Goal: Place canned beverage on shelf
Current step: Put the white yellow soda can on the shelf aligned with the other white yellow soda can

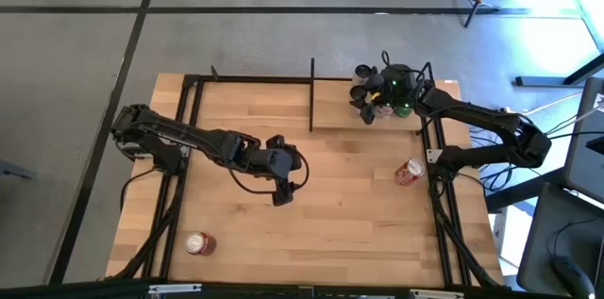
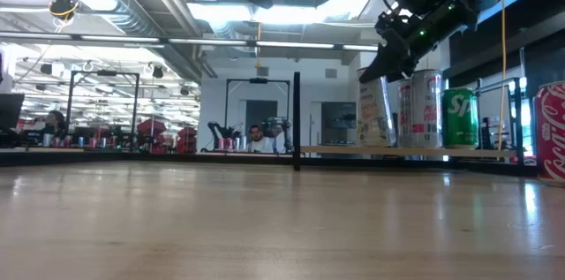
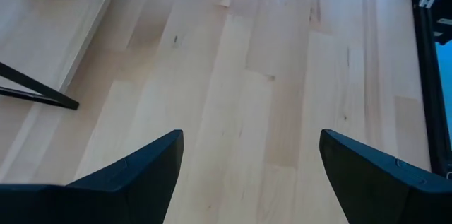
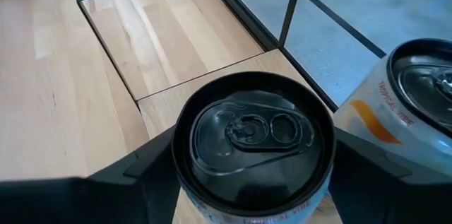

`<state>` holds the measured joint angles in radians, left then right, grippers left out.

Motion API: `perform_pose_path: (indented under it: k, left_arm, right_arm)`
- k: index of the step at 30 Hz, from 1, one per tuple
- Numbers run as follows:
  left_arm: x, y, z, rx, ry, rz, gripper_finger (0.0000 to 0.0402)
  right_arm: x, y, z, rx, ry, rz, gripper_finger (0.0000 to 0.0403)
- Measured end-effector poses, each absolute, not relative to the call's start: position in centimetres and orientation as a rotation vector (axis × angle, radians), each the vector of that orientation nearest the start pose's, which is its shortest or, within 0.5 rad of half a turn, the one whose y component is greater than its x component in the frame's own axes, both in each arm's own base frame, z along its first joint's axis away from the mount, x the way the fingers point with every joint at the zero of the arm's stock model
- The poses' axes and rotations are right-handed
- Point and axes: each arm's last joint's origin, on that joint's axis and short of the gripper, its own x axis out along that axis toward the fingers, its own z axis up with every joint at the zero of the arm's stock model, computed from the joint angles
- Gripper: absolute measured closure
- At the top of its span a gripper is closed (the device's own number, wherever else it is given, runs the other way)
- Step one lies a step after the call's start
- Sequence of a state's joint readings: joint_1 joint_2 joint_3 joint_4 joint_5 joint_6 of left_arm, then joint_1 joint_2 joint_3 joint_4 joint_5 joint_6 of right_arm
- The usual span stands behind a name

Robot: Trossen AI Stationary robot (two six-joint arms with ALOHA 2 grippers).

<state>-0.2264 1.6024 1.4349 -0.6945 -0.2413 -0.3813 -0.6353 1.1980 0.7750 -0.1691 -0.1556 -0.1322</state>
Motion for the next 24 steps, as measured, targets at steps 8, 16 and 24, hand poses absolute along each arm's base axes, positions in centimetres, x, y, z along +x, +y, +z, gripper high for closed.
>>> perform_pose_path:
  k: [8,16,24]
  left_arm:
    - [33.5,-7.0,31.3,-0.159,0.821,0.172,0.0083]
    - [33.5,-7.0,31.3,-0.159,0.82,0.173,0.0083]
    - [33.5,-7.0,31.3,-0.159,0.821,0.173,0.0083]
  right_arm:
    - [20.5,-14.6,24.9,0.098,0.586,-0.435,0.0114]
    - [20.6,-14.7,26.2,0.089,0.585,-0.458,0.0112]
    - [20.7,-14.9,27.0,0.079,0.565,-0.462,0.0112]
